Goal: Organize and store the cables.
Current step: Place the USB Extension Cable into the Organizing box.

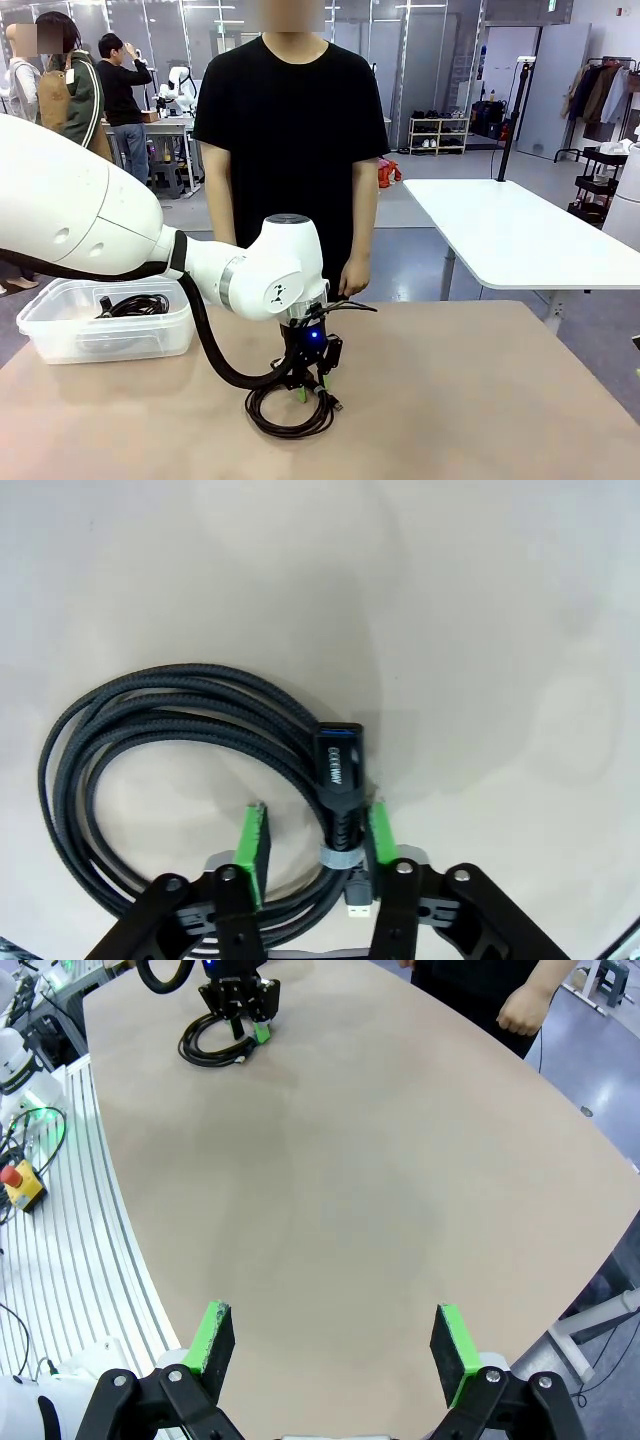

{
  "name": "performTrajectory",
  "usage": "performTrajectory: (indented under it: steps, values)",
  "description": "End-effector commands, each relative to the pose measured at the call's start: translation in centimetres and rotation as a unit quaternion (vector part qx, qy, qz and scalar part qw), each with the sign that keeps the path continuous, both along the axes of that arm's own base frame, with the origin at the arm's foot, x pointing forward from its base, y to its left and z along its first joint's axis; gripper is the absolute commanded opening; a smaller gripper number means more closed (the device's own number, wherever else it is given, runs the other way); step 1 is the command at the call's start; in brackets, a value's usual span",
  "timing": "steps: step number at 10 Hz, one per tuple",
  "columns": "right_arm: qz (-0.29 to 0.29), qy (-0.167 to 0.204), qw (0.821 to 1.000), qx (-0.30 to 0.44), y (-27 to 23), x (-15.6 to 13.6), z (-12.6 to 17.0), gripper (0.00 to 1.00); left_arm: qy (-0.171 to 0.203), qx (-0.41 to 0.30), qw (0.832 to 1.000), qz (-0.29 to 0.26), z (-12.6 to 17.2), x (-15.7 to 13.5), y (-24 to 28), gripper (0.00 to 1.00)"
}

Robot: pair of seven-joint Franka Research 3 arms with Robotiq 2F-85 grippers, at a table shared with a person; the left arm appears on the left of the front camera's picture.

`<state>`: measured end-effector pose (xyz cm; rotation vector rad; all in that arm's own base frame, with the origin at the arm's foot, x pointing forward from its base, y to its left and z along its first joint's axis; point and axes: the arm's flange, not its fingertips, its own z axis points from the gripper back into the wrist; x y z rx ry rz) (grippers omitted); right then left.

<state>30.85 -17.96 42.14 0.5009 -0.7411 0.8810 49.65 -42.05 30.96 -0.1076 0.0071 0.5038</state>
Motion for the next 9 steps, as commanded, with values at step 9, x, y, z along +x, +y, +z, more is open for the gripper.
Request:
performTrajectory:
  steps: [9]
  values:
    - [0.003, -0.006, 1.000, 0.003, -0.1, 0.2, 0.1, 1.00, -0.086, 0.028, 0.991, -0.098, 11.0, -4.0, 3.8, 0.00]
